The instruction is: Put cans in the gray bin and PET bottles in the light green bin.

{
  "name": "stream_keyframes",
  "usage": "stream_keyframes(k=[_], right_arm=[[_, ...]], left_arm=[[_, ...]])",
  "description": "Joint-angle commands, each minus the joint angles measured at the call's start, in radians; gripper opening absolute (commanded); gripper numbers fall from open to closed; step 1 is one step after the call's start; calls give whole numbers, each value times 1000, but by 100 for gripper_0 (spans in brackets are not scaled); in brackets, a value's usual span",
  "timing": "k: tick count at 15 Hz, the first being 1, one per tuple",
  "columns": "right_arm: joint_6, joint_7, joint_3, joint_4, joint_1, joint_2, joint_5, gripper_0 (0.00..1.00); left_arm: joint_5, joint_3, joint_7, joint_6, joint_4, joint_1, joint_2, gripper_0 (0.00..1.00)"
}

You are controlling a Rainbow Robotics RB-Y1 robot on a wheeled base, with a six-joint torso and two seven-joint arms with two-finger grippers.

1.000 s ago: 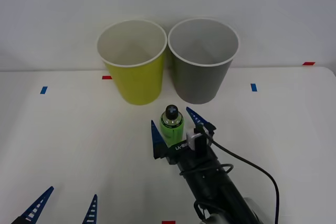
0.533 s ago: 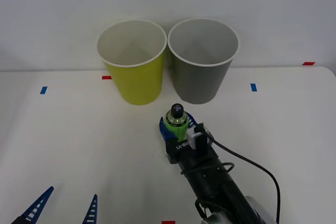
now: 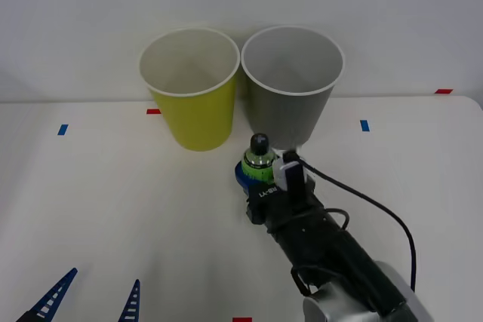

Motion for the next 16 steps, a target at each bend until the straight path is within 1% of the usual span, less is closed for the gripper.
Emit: stream_keyframes(k=[1, 2, 3, 4, 5, 7, 9, 11, 14, 16], right_arm=[[261, -13, -51, -161, -46, -4, -29, 0], [339, -13, -65, -187, -76, 3, -38, 0], [443, -10, -87, -217, -120, 10, -55, 0], [506, -8, -101, -236, -148, 18, -67, 0], [600, -8, -117, -260, -192, 26, -75, 0], [784, -15, -140, -306, -284, 36, -75, 0], [917, -25, -159, -326, -387, 53, -81, 0], [1002, -42, -173, -326, -484, 73, -84, 0], [1009, -68, -180, -326, -594, 69, -98, 0], [1009, -148, -180, -322, -684, 69, -110, 0]], left_arm=[[0, 0, 0, 0, 0, 0, 0, 100], [0, 0, 0, 0, 0, 0, 0, 100], [0, 0, 0, 0, 0, 0, 0, 100], [0, 0, 0, 0, 0, 0, 0, 100], [0, 0, 0, 0, 0, 0, 0, 100], [0, 0, 0, 0, 0, 0, 0, 100], [0, 0, 0, 0, 0, 0, 0, 100], [0, 0, 0, 0, 0, 0, 0, 100], [0, 0, 0, 0, 0, 0, 0, 100], [0, 0, 0, 0, 0, 0, 0, 100]])
